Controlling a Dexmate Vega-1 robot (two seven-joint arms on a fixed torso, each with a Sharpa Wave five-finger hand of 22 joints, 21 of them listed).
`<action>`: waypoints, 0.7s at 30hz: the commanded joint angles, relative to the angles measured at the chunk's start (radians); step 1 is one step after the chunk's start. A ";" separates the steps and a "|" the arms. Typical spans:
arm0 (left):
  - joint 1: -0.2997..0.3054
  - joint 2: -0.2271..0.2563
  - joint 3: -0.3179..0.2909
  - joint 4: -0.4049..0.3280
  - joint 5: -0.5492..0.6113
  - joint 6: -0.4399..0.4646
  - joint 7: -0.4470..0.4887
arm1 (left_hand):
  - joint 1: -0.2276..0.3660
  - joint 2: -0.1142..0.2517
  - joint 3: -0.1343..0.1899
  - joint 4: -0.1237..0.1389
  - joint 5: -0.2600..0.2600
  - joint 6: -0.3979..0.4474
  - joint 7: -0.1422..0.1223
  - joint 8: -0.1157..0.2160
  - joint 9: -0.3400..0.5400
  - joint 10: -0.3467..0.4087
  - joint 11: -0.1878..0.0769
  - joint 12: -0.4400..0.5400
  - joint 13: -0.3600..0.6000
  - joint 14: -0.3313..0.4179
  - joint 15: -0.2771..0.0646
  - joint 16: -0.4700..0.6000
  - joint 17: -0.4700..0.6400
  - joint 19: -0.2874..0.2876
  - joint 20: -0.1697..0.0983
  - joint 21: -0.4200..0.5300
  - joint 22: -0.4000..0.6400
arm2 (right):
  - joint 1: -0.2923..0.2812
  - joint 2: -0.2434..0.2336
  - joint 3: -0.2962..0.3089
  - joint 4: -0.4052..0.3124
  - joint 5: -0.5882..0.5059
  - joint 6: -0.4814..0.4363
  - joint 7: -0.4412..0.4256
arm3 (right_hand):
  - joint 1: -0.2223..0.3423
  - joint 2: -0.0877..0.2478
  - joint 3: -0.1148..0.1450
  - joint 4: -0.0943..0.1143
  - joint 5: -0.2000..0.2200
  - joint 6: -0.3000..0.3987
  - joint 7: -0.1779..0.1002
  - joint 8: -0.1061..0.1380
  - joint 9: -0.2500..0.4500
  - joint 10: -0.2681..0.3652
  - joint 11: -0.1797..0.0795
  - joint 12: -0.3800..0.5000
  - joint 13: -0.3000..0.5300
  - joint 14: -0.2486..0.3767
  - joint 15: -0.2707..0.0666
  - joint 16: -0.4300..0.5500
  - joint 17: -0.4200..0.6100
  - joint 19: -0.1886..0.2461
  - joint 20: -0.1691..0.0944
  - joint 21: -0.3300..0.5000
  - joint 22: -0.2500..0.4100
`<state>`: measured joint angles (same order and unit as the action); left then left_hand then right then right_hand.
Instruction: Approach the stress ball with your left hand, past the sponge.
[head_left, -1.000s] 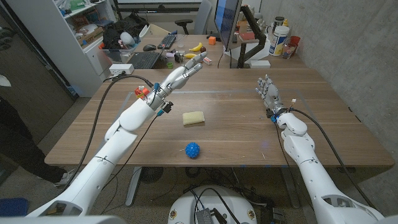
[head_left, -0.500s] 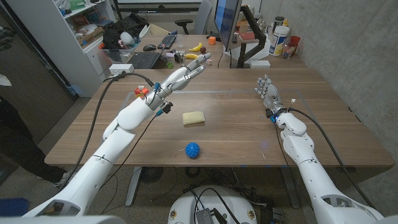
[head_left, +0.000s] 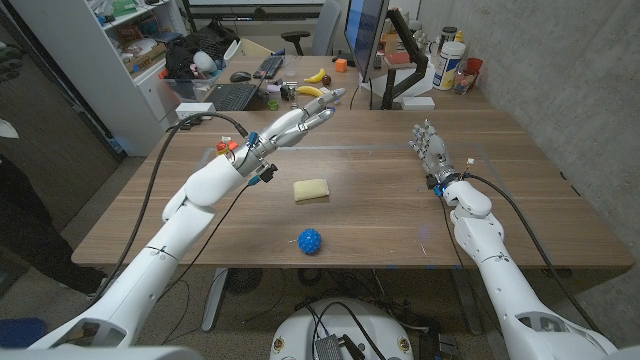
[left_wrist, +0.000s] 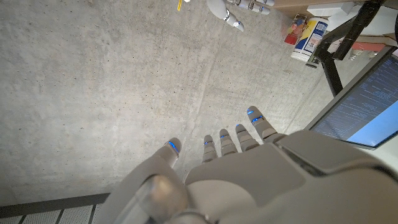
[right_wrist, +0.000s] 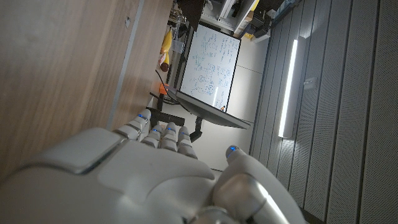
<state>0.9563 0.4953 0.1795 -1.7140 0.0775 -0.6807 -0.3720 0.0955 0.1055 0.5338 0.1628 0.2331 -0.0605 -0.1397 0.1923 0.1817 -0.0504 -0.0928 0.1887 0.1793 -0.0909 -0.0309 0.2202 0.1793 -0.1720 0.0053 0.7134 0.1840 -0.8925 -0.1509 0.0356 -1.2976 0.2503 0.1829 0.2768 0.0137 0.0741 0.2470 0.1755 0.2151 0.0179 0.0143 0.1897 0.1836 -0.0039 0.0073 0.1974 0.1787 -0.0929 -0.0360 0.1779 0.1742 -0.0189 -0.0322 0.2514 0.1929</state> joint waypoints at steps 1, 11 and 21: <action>-0.006 0.013 -0.001 -0.003 -0.008 -0.035 -0.047 | 0.014 0.048 0.009 -0.003 -0.003 -0.002 -0.007 0.001 0.003 0.001 -0.011 -0.003 0.002 -0.001 -0.040 -0.002 0.002 -0.012 -0.005 -0.004 0.002 | 0.002 0.000 -0.003 0.007 0.000 0.003 0.000 | -0.007 0.069 -0.001 0.000 0.003 0.009 -0.003 0.003 0.003 -0.004 -0.006 0.009 0.005 -0.010 0.002 0.004 0.005 0.002 -0.039 0.000 0.003; -0.005 0.027 0.000 -0.019 -0.013 -0.048 -0.084 | 0.016 0.051 0.013 -0.001 -0.003 0.001 -0.008 0.001 0.003 0.002 -0.016 -0.003 0.002 0.005 -0.045 -0.002 0.003 -0.009 -0.005 -0.005 0.003 | -0.002 -0.001 -0.004 0.001 0.000 0.004 -0.002 | -0.007 0.069 -0.002 0.000 0.003 0.009 -0.003 0.003 0.003 -0.004 -0.007 0.009 0.005 -0.010 0.002 0.004 0.005 0.002 -0.039 -0.001 0.003; -0.002 0.044 -0.003 -0.042 -0.012 -0.055 -0.118 | 0.019 0.048 0.015 -0.002 -0.004 -0.018 -0.022 -0.007 0.003 -0.005 -0.021 -0.006 0.002 -0.003 -0.048 -0.006 0.003 -0.015 -0.004 -0.009 0.004 | -0.005 -0.001 -0.004 -0.005 0.000 0.002 -0.004 | -0.007 0.069 -0.002 0.000 0.003 0.009 -0.003 0.003 0.003 -0.004 -0.007 0.009 0.005 -0.010 0.002 0.004 0.005 0.002 -0.039 -0.002 0.003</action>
<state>0.9518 0.5217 0.1787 -1.7340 0.0673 -0.7247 -0.4527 0.1008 0.1108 0.5420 0.1629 0.2331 -0.0693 -0.1483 0.1918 0.1817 -0.0508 -0.1039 0.1847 0.1792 -0.0875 -0.0343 0.2201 0.1793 -0.1720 0.0053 0.7096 0.1838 -0.8938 -0.1508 0.0327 -1.2953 0.2502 0.1859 0.2745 0.0138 0.0742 0.2470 0.1754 0.2151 0.0200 0.0122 0.1897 0.1836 -0.0039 0.0073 0.1974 0.1787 -0.0929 -0.0360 0.1779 0.1742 -0.0188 -0.0322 0.2514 0.1929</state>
